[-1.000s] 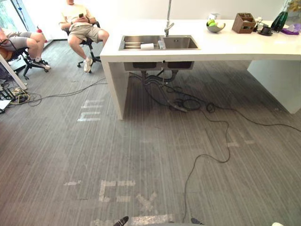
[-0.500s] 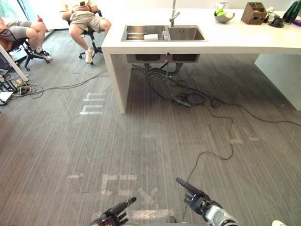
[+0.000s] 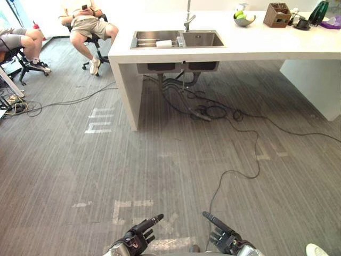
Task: Walk over to the sink, pick up the cup, carry it to the dishwasher, place the cup inside the dishwasher, then close the dishwasher door
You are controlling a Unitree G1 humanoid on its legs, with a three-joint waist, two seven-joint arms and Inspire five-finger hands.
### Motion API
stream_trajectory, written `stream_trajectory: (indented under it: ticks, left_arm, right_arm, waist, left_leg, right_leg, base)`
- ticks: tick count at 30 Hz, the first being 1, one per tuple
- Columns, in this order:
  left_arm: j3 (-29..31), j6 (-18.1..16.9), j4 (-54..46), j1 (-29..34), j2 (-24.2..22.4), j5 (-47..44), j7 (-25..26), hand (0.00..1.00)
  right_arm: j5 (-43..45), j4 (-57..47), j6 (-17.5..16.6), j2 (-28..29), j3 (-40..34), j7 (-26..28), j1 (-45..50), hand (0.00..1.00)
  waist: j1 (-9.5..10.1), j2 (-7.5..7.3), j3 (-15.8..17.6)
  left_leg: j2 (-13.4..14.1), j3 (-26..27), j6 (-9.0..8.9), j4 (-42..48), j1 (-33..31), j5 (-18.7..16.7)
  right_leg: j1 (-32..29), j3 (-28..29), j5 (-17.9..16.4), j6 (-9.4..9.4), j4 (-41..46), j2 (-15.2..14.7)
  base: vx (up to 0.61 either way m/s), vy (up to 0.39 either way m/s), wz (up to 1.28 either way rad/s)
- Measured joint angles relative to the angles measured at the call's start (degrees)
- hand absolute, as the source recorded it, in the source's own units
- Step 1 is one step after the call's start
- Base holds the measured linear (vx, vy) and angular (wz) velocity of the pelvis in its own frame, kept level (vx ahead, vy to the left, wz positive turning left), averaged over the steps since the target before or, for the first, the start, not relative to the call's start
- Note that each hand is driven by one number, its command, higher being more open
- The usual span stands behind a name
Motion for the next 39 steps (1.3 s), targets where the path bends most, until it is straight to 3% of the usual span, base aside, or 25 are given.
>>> stream_trajectory:
  ticks: [1,3,4,5,6,10,13,15,16,17,18,20,23,25,26,27,28,29,30,31,32,34,36,37,39]
  left_arm:
    - [0.0,0.0,0.6,-0.4,0.1,0.1,-0.1,1.00]
    - [-0.2,-0.6,1.3,-1.1,0.8,0.3,-0.8,1.00]
    - [-0.2,-1.0,1.3,-1.3,0.9,0.3,-1.0,1.00]
    - [-0.2,-1.3,1.4,-1.9,1.2,0.2,-1.1,1.00]
    - [-0.2,-1.7,2.1,-2.7,1.3,0.0,-1.0,1.00]
    - [-0.9,-1.8,1.2,-2.8,1.6,-1.0,-0.5,1.00]
    - [-3.1,0.1,-2.2,-2.8,2.5,-1.0,1.5,1.00]
    - [-3.1,0.9,-4.3,-2.1,2.5,-1.0,2.2,1.00]
    - [-2.9,1.8,-6.3,-1.0,3.1,-1.5,2.9,1.00]
    - [-2.8,1.7,-6.3,-0.8,3.0,-2.0,3.3,1.00]
    - [-2.7,1.8,-6.2,-0.7,2.5,-2.3,3.4,1.00]
    - [-2.8,1.4,-6.0,-0.4,1.0,-2.1,2.7,1.00]
    - [-2.7,-0.3,-4.9,-0.3,0.7,-2.0,1.3,1.00]
    - [-2.8,-3.2,-3.3,-0.1,0.2,-2.2,1.1,1.00]
    - [-2.7,-5.3,-3.1,0.2,-0.4,-2.2,0.8,1.00]
    - [-2.7,-7.7,-3.1,0.3,-1.1,-2.2,0.7,1.00]
    - [-2.6,-8.7,-3.2,0.4,-1.4,-2.2,0.6,1.00]
    - [-2.5,-10.3,-3.8,0.5,-1.8,-2.3,0.6,1.00]
    - [-2.5,-11.2,-5.0,0.2,-2.1,-2.3,0.7,1.00]
    - [-2.5,-11.3,-6.1,0.3,-2.3,-2.3,0.8,1.00]
    - [-2.5,-11.4,-8.3,0.7,-2.7,-2.3,1.1,1.00]
    - [-2.4,-11.7,-11.8,2.3,-3.4,-2.3,1.3,1.00]
    - [-2.3,-12.0,-14.3,3.4,-4.4,-2.3,1.4,1.00]
    - [-2.3,-12.0,-15.7,3.8,-4.8,-2.4,1.6,1.00]
    - [-2.4,-12.0,-17.2,3.8,-5.0,-3.1,1.9,1.00]
  right_arm:
    - [0.0,-0.1,-0.1,0.0,-0.3,0.2,-0.1,1.00]
    - [0.0,-1.2,-1.0,-0.2,-0.3,0.8,-0.4,1.00]
    - [0.0,-1.3,-1.6,-0.3,-0.3,1.1,-0.8,1.00]
    - [0.0,-1.5,-2.4,-0.9,-0.2,1.4,-2.0,1.00]
    - [0.1,-1.6,-3.1,-1.5,-0.2,1.5,-2.9,1.00]
    - [0.7,-2.9,-3.8,-2.5,1.3,0.4,-4.4,1.00]
    - [1.9,-7.3,-2.7,-1.6,5.4,-2.4,-4.6,1.00]
    - [2.6,-9.0,-1.2,-0.8,5.7,-3.6,-4.2,1.00]
    - [2.6,-9.2,-0.4,-0.5,5.4,-3.7,-3.3,1.00]
    - [2.6,-9.0,-0.2,-0.6,4.9,-3.6,-3.1,1.00]
    - [2.7,-9.0,-0.1,-0.8,4.3,-3.4,-3.2,1.00]
    - [3.0,-7.0,0.1,-1.7,2.5,-2.3,-4.1,1.00]
    - [2.8,-4.8,-0.3,-2.2,0.3,-0.1,-4.4,1.00]
    - [2.0,-3.4,-0.4,-3.1,-0.2,0.6,-4.1,1.00]
    - [2.0,-3.0,-0.6,-3.8,-0.2,0.8,-3.7,1.00]
    - [1.7,-2.8,-0.8,-4.5,0.0,1.1,-3.2,1.00]
    - [1.0,-2.6,-0.9,-4.9,0.2,1.2,-2.8,1.00]
    - [-0.2,-1.8,-0.9,-5.1,1.3,1.2,-2.5,1.00]
    - [-1.5,-0.4,-0.9,-5.4,1.5,1.1,-2.8,1.00]
    - [-1.8,0.3,-1.0,-5.5,1.8,1.0,-2.9,1.00]
    - [-1.9,1.4,-1.2,-5.6,2.6,0.7,-2.9,1.00]
    - [-2.3,1.5,-1.1,-5.5,4.5,0.2,-2.9,1.00]
    - [-2.3,1.4,-1.1,-4.7,4.4,-0.5,-3.4,1.00]
    - [-2.0,1.1,-1.2,-4.5,4.4,-1.1,-3.5,1.00]
    - [-1.4,0.9,-1.1,-4.4,4.4,-1.7,-2.7,1.00]
  waist:
    - [-0.01,-0.10,0.1]
    - [0.07,-1.07,1.4]
    - [0.17,-1.55,1.8]
    - [0.79,-2.05,2.5]
    - [0.76,-1.90,3.7]
    - [-0.52,-2.05,6.3]
    - [-0.65,-1.28,7.9]
    - [-0.57,-1.96,8.0]
    - [-0.33,-3.60,7.5]
    - [-0.27,-2.95,7.5]
    - [-0.51,-2.39,7.5]
    - [-0.37,-0.80,7.0]
    - [-0.28,-0.44,6.2]
    - [-0.81,0.83,4.1]
    - [-1.30,2.03,3.4]
    - [-1.57,3.50,3.1]
    - [-1.47,4.15,3.1]
    - [-1.00,4.48,3.4]
    - [-0.76,4.62,3.7]
    - [-0.52,4.50,3.9]
    - [0.12,4.19,4.1]
    - [1.00,3.97,4.3]
    - [1.73,4.12,4.7]
    - [1.87,4.57,4.9]
    - [2.11,6.21,5.7]
  left_leg:
    - [0.0,0.1,0.16,0.2,0.0,0.0]
    - [-1.0,0.7,2.22,0.7,0.6,-0.2]
    - [-1.6,0.9,2.56,0.7,1.0,-0.4]
    - [-2.9,1.1,3.41,1.5,1.2,-1.7]
    - [-3.8,0.9,3.65,2.2,2.1,-2.5]
    - [-4.1,-0.7,4.69,-0.2,6.7,-1.9]
    - [-0.9,-1.6,3.16,0.4,6.6,-3.1]
    - [0.3,-2.1,1.61,1.3,6.7,-4.8]
    - [0.1,-2.3,-0.01,2.6,7.7,-7.3]
    - [0.5,-2.2,-1.04,3.4,8.6,-8.4]
    - [1.2,-2.2,-1.35,3.7,9.0,-9.2]
    - [3.1,-1.7,-1.75,5.2,9.2,-10.1]
    - [4.0,-1.6,-1.89,10.3,8.5,-10.2]
    - [4.8,-1.7,-1.98,21.4,3.1,-9.9]
    - [6.4,-1.6,-4.84,31.8,-1.9,-7.5]
    - [9.0,-0.6,-8.53,41.4,-6.7,-2.0]
    - [10.9,1.0,-8.41,45.8,-8.7,2.2]
    - [14.5,3.4,-6.76,54.5,-12.8,5.2]
    - [14.9,4.0,-4.99,60.2,-17.0,1.4]
    - [14.2,4.1,-4.96,60.8,-18.8,-0.4]
    - [11.9,4.4,-5.09,57.4,-22.0,-3.2]
    - [8.3,5.3,-4.74,42.0,-24.1,-4.2]
    - [5.0,4.5,-5.72,19.0,-23.3,-0.8]
    - [4.1,2.7,-6.44,6.5,-23.0,4.6]
    - [5.1,1.2,-6.84,0.9,-23.2,6.6]
  right_leg:
    - [-1.2,-0.3,-1.5,0.32,2.9,-0.5]
    - [-6.2,-3.2,-8.4,3.84,17.2,-4.7]
    - [-7.7,-4.5,-9.3,3.55,21.3,-6.3]
    - [-11.6,-6.2,-10.0,1.36,30.2,-9.6]
    - [-13.4,-6.5,-9.8,1.56,36.3,-12.1]
    - [-15.5,-6.0,-10.8,3.28,44.4,-14.6]
    - [-18.3,-2.9,-9.4,3.15,29.2,-10.2]
    - [-18.5,-1.1,-3.3,3.98,16.3,-8.7]
    - [-17.1,-1.2,3.4,4.85,10.5,-9.5]
    - [-16.6,-2.3,7.5,4.60,11.2,-9.6]
    - [-16.8,-3.2,7.8,3.30,12.8,-9.4]
    - [-18.7,-3.4,2.6,-1.24,18.8,-8.1]
    - [-20.4,-3.6,-4.1,-1.75,26.2,-8.5]
    - [-20.1,-4.2,-6.1,-1.70,26.7,-8.5]
    - [-18.7,-5.0,-6.8,-1.08,26.0,-8.5]
    - [-16.0,-6.0,-7.8,-1.33,24.1,-7.8]
    - [-14.1,-6.3,-8.1,-1.66,22.5,-7.0]
    - [-10.2,-6.8,-8.0,-2.10,19.3,-5.8]
    - [-7.2,-6.9,-8.0,-2.58,17.1,-5.4]
    - [-5.8,-6.8,-8.0,-2.57,15.8,-5.3]
    - [-3.0,-6.2,-7.9,-2.39,13.1,-5.4]
    - [0.0,-4.6,-7.6,-1.82,9.9,-5.4]
    - [2.0,-2.4,-7.3,-0.11,7.9,-5.4]
    - [3.7,-1.4,-7.6,0.70,6.7,-4.9]
    - [7.3,-0.6,-9.4,2.73,6.0,-3.5]
  base:
    - [-0.06,0.031,0.11]
    - [-0.06,0.039,0.11]
    - [-0.07,0.027,-0.09]
    - [-0.04,0.023,-0.12]
    - [-0.02,0.026,-0.04]
    - [0.08,-0.008,0.21]
    - [0.20,-0.105,0.23]
    - [0.26,-0.163,0.18]
    - [0.30,-0.187,0.05]
    - [0.47,-0.264,0.06]
    - [0.34,-0.157,0.06]
    - [0.39,-0.173,-0.01]
    - [0.36,-0.184,-0.02]
    - [0.32,-0.156,0.14]
    - [0.33,-0.091,0.32]
    - [0.36,-0.072,0.33]
    - [0.39,-0.060,0.28]
    - [0.40,-0.048,0.12]
    - [0.39,-0.045,0.04]
    - [0.37,-0.035,-0.11]
    - [0.37,-0.006,-0.33]
    - [0.36,0.035,-0.55]
    - [0.36,0.115,-0.61]
    - [0.49,0.221,-0.51]
    - [0.47,0.255,-0.30]
